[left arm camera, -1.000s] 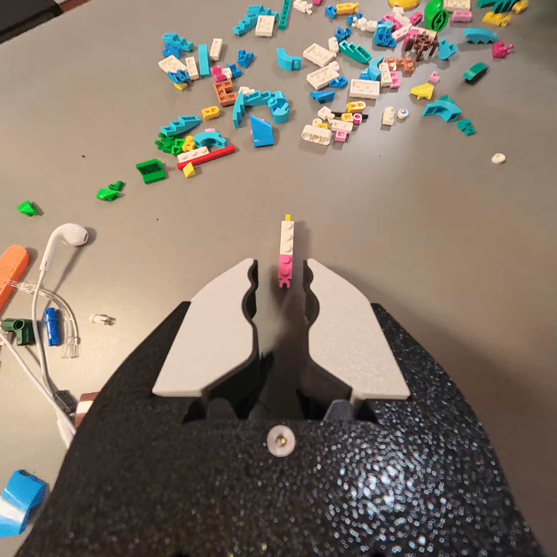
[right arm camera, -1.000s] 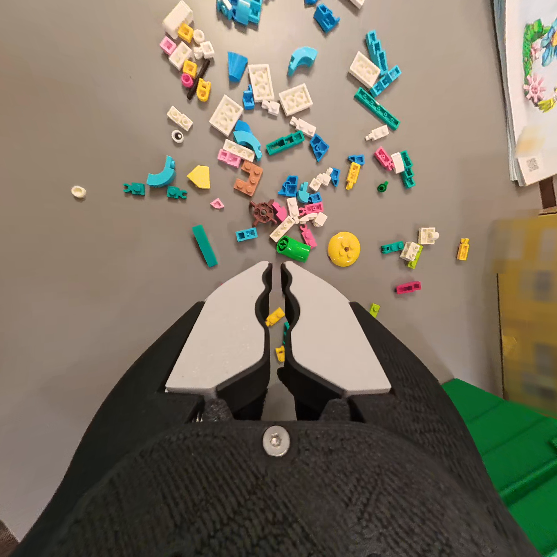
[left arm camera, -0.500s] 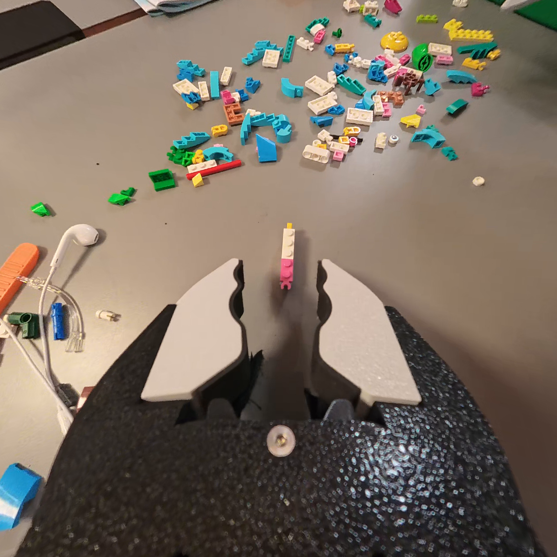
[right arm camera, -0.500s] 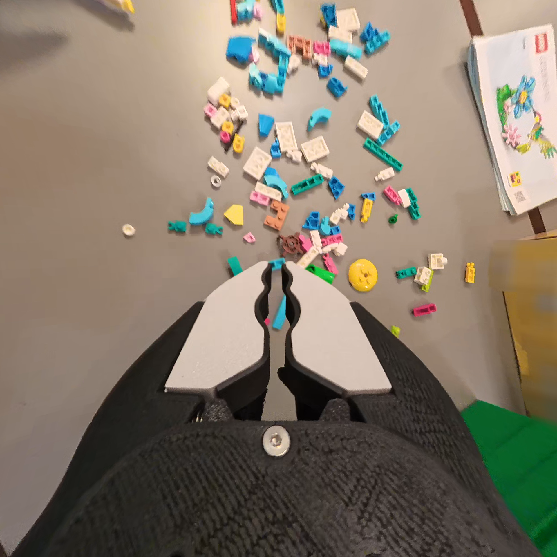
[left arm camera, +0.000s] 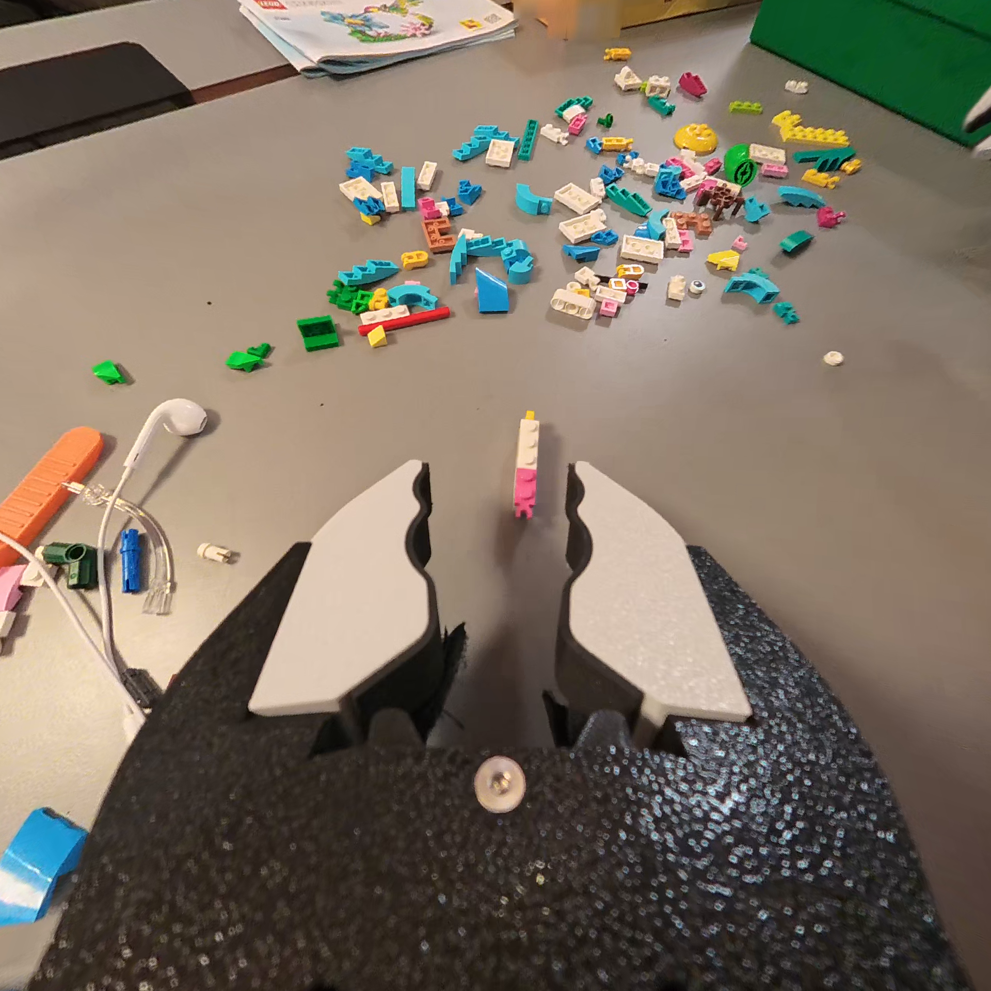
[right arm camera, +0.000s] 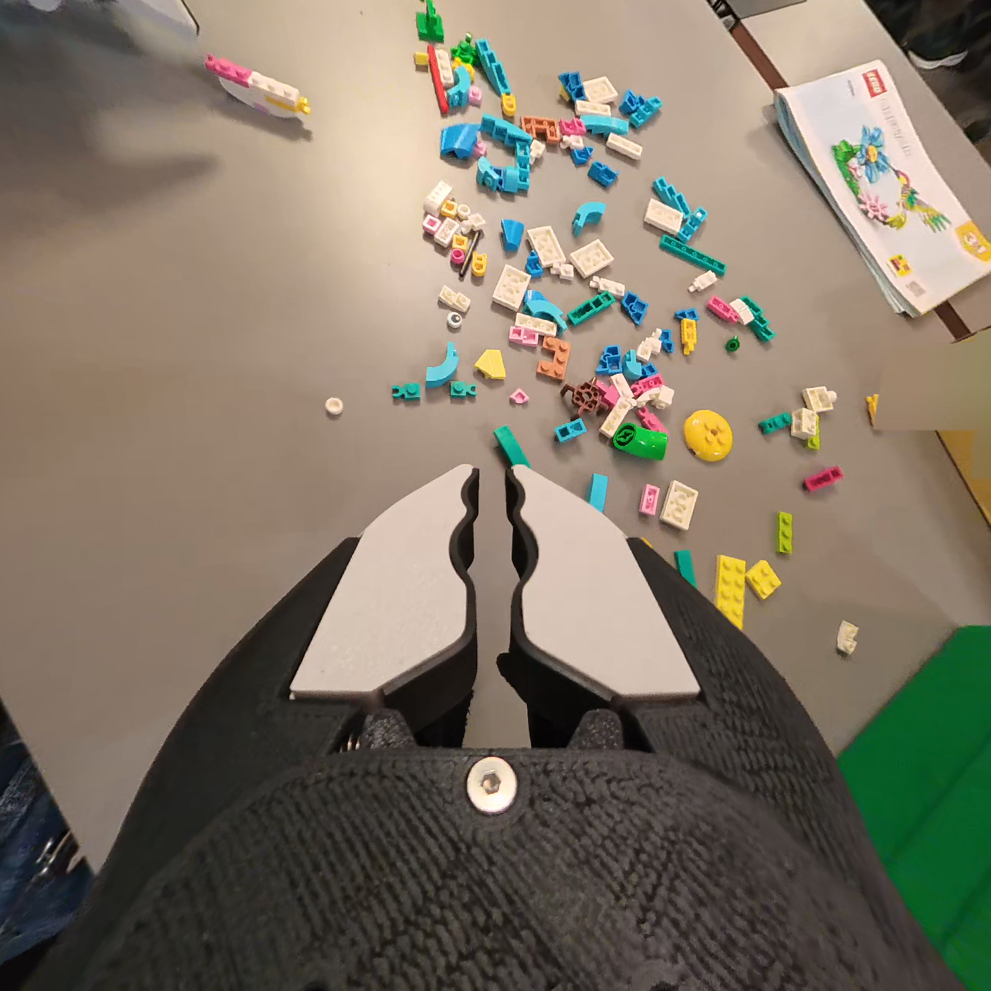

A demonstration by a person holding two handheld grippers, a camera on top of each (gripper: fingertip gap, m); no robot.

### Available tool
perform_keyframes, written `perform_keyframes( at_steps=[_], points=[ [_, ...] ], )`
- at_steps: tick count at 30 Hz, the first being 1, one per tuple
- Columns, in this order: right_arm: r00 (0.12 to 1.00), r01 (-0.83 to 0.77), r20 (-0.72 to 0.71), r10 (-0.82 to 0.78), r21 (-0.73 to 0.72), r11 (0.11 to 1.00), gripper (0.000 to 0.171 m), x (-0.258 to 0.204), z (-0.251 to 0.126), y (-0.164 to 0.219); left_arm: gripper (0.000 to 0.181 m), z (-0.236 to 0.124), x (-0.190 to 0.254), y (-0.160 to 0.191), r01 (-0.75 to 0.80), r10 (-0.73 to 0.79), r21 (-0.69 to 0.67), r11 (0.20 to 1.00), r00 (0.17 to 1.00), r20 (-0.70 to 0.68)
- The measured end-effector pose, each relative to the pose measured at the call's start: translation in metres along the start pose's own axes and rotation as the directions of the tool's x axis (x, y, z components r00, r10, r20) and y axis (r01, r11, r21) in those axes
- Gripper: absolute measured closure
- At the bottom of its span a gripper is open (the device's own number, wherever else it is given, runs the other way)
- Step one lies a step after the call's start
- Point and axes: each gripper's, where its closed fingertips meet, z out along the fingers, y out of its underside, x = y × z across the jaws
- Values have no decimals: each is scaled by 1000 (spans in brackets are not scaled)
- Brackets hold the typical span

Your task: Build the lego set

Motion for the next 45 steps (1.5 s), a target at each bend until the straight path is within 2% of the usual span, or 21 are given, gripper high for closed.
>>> perform_keyframes(
  at_steps=[8, 13, 17, 21, 24, 27, 29, 31, 35, 45],
  points=[
    [999, -26, -42, 26, 5, 1000, 160, -1, -7, 13, 128, -6, -1, -7, -20, 19, 19, 1000, 999, 34],
    [994, -67, -96, 60, -72, 995, 156, 36, -17, 26, 124, -5, -2, -1, -33, 34, -13, 999, 999, 41],
    [980, -165, -128, 153, -87, 982, 155, 73, -18, -1, 125, -5, -4, -1, -44, 44, -10, 999, 997, 56],
    [956, -292, -45, 291, -274, 916, 153, 100, 0, 2, 126, -1, -5, 3, -53, 55, -31, 998, 997, 63],
    [931, -358, -95, 352, -418, 835, 154, 131, 16, 24, 127, 1, -6, 6, -51, 54, -44, 998, 997, 62],
    [905, -417, -137, 404, -479, 772, 157, 157, 34, 40, 127, 2, -6, 7, -53, 56, -47, 997, 997, 59],
    [915, -386, -121, 385, -537, 750, 159, 163, 47, 52, 128, 3, -4, 9, -59, 62, -53, 997, 997, 55],
    [951, -289, -98, 294, -624, 726, 160, 169, 54, 69, 127, 4, -3, 10, -67, 70, -64, 996, 996, 48],
    [978, -114, 52, 202, -676, 728, 158, 162, 63, 81, 128, -3, -3, 7, -80, 81, -49, 996, 996, 27],
    [976, -99, 82, 203, -660, 745, 155, 174, 63, 74, 129, -10, -7, 12, -54, 53, -48, 997, 998, -17]
  ],
)
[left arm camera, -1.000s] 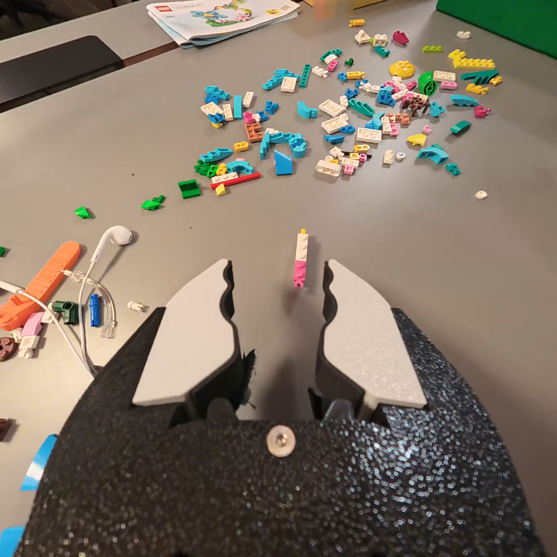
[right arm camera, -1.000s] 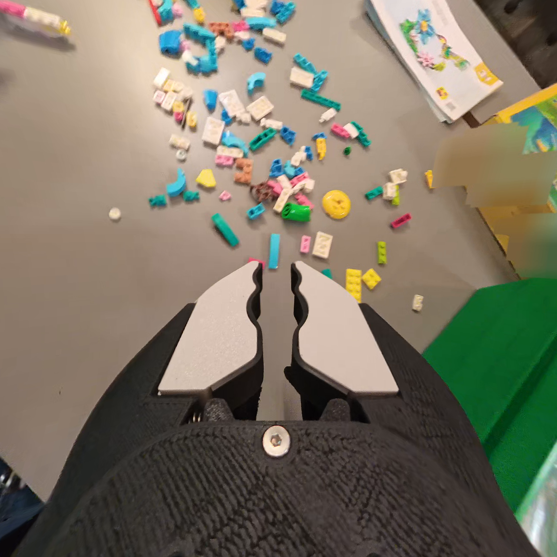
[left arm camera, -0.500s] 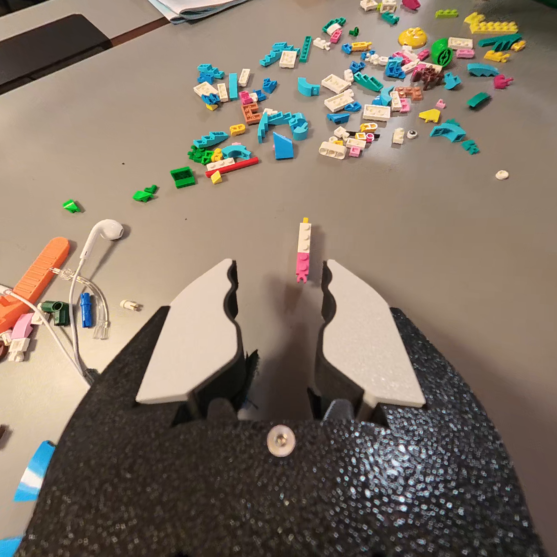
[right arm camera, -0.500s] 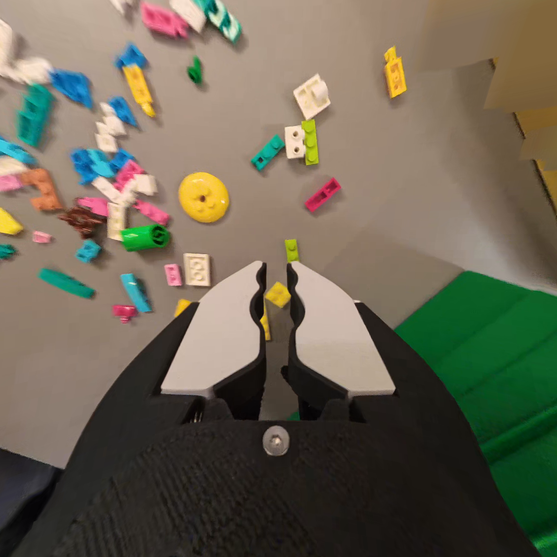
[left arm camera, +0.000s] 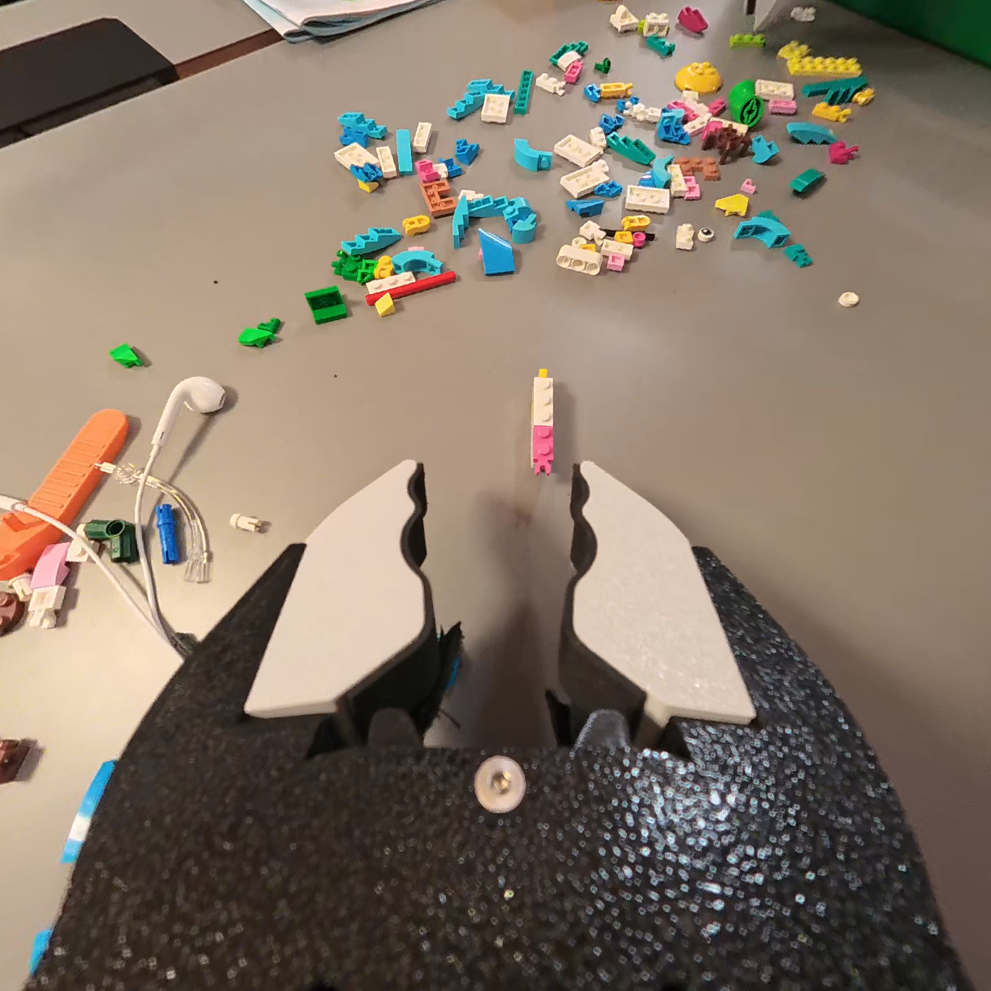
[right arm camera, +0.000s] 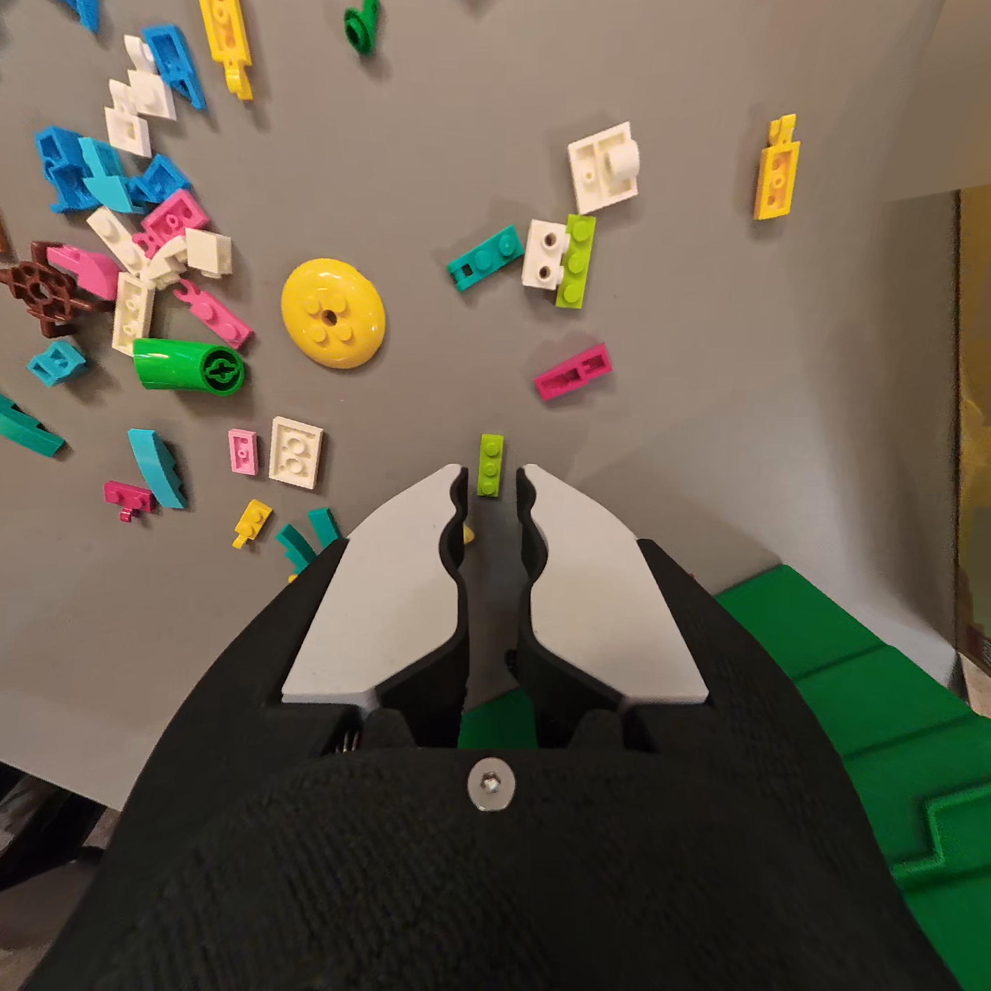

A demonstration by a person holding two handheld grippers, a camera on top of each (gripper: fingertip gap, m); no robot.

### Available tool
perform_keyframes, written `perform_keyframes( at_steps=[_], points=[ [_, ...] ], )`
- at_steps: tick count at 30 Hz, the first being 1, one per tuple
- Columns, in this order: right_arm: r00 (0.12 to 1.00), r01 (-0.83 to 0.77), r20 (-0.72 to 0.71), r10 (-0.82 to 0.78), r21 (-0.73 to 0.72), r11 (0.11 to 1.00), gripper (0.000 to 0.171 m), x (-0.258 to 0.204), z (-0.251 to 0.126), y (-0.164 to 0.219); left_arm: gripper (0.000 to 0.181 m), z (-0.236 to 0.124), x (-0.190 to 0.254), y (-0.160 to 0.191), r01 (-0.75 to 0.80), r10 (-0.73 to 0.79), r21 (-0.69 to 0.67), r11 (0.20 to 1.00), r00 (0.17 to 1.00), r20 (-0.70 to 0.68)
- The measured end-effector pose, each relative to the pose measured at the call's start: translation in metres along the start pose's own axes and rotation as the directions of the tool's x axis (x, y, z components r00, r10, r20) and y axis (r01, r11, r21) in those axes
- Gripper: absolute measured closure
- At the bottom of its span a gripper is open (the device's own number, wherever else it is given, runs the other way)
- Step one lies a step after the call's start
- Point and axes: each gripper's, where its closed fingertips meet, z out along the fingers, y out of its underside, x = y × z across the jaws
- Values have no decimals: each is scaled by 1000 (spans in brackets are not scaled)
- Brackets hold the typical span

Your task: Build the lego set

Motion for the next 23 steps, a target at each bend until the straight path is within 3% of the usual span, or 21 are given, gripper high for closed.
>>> perform_keyframes(
  at_steps=[7, 13, 18, 23],
  points=[
    [999, 10, 39, -9, -27, 1000, 151, 1, 11, 5, 129, 3, 3, 3, -4, 3, -22, 1000, 1000, -15],
    [998, 47, 44, -45, -41, 998, 165, -5, 12, 4, 129, 4, 3, 5, -3, 3, -35, 999, 1000, -19],
    [996, 94, 10, -94, -59, 994, 165, -6, 11, 4, 129, 5, 3, 10, -5, 4, -58, 998, 1000, -21],
    [980, 196, -43, -195, 34, 980, 165, -21, -11, -18, 132, 7, 5, 16, -23, 21, -79, 997, 1000, -18]
  ],
)
